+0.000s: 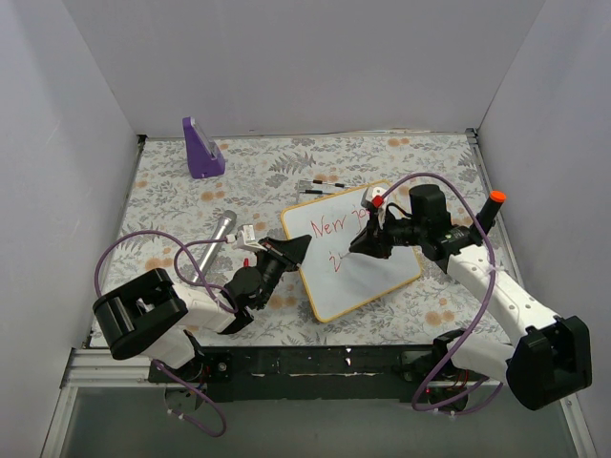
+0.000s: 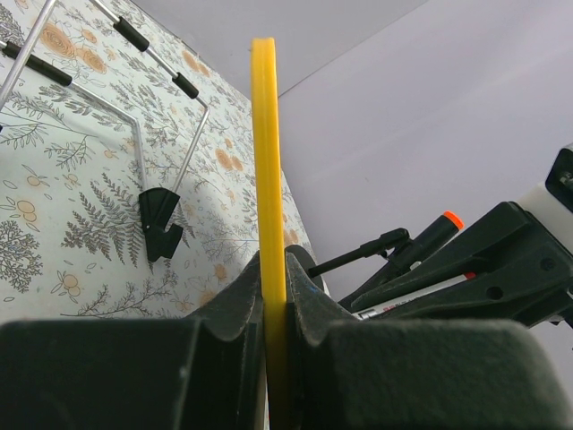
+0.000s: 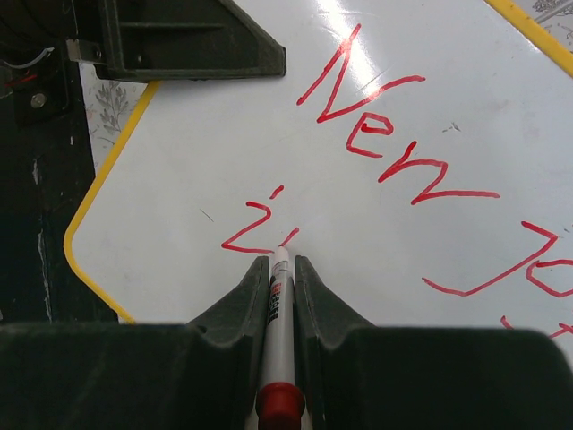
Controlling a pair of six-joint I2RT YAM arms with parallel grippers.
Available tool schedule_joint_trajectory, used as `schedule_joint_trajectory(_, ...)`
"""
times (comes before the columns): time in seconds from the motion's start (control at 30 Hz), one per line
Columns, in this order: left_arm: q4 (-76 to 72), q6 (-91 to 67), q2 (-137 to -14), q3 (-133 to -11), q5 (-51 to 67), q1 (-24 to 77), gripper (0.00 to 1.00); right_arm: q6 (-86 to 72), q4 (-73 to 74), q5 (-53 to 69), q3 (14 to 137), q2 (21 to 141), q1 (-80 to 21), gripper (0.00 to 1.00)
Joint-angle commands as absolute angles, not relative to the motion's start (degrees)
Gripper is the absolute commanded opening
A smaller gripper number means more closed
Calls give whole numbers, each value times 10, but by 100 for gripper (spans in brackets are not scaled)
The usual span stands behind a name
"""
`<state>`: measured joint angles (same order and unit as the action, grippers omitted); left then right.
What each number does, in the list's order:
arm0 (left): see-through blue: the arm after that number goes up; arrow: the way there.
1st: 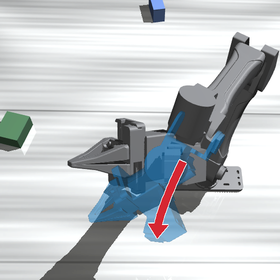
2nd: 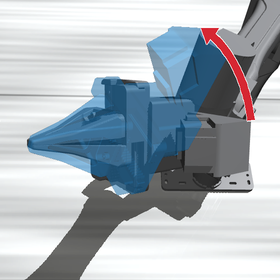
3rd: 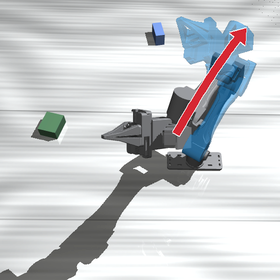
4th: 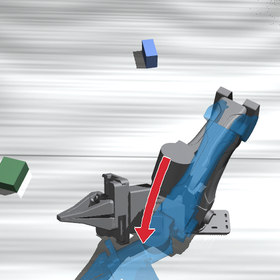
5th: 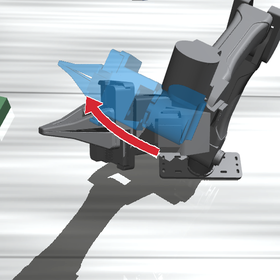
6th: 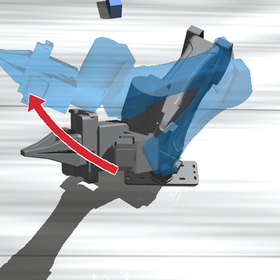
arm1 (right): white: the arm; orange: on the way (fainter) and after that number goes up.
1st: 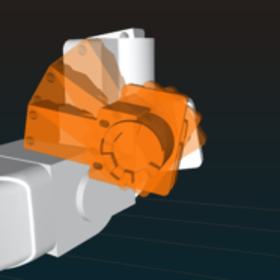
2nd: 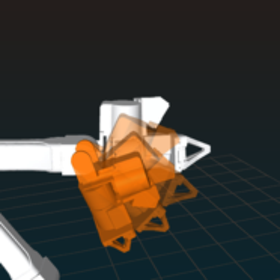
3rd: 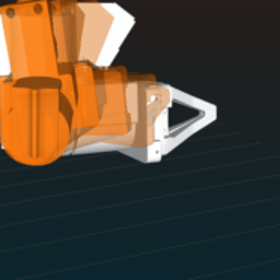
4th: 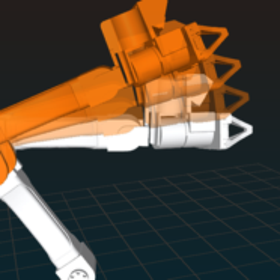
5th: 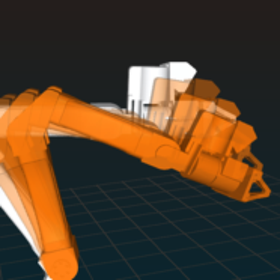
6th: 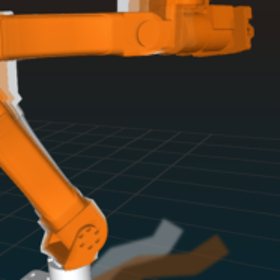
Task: Write a sentence on the whiteboard
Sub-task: Write on the whiteboard with the whiteboard marker without the cap.
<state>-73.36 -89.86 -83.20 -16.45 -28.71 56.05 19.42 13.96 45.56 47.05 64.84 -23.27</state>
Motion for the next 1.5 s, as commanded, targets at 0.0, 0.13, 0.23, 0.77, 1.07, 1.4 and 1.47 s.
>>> schedule_joint_trajectory(0.0, -839, -889, -831, -176, -276, 563, 0, 221, 170, 475, 468, 634, -233, 1)
schedule_joint_trajectory(0.13, -838, -889, -832, -177, -276, 563, 0, 226, 178, 483, 461, 626, -233, 1)
schedule_joint_trajectory(0.23, -841, -889, -835, -178, -275, 563, 0, 228, 178, 483, 457, 626, -234, 1)
schedule_joint_trajectory(0.77, -839, -889, -831, -174, -274, 563, 0, 185, 121, 447, 496, 644, -233, 1)
schedule_joint_trajectory(1.07, -845, -890, -833, -171, -275, 563, 0, 169, 101, 438, 498, 662, -233, 1)
schedule_joint_trajectory(1.4, -846, -890, -831, -169, -276, 563, 0, 160, 93, 396, 495, 658, -224, 1)
schedule_joint_trajectory(1.47, -847, -890, -831, -168, -276, 563, 0, 160, 95, 394, 495, 659, -221, 1)
